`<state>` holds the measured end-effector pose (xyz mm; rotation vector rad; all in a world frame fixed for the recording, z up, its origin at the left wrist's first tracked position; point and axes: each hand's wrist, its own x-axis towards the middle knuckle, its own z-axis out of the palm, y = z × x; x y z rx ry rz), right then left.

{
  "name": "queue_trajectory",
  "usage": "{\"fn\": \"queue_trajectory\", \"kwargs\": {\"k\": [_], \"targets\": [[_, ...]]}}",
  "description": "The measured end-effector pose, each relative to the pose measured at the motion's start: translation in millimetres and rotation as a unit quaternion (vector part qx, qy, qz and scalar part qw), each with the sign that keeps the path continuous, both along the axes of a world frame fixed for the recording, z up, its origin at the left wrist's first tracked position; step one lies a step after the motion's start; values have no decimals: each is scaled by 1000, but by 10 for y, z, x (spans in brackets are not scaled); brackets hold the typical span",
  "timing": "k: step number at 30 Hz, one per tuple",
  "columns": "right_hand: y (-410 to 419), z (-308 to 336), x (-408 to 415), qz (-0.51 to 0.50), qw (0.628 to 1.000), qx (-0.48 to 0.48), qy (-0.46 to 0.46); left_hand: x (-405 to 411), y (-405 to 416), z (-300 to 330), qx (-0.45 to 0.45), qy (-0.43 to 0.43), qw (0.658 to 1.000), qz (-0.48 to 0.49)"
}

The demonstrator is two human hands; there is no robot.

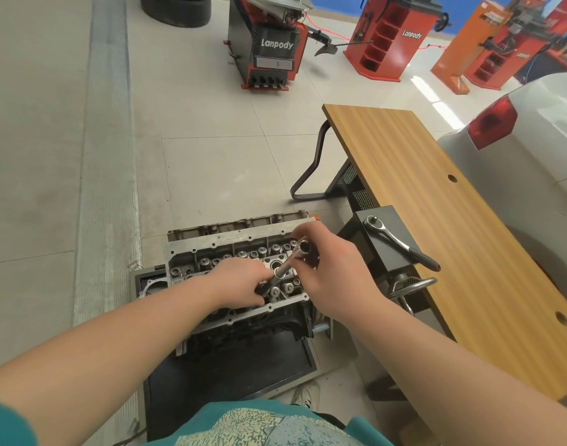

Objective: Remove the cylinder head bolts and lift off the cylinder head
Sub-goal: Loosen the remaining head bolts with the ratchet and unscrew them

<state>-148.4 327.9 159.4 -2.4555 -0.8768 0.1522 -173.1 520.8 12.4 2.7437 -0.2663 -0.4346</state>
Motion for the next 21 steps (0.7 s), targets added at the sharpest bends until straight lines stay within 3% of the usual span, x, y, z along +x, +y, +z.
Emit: {"fn": "queue_trajectory", "kwargs": {"k": [5, 9, 14, 21], "targets": [[-148, -89, -133, 12, 998, 67, -2, 20, -32, -124, 47, -27, 998, -14], [-130, -99, -165, 22, 995, 101, -18, 39, 0, -128, 9, -17, 1000, -8], [-164, 59, 6, -1, 971, 227, -72, 57, 16, -131, -12, -5, 1000, 4], [-448, -76, 244, -33, 989, 114, -88, 69, 3, -95, -5, 0, 1000, -12]]}}
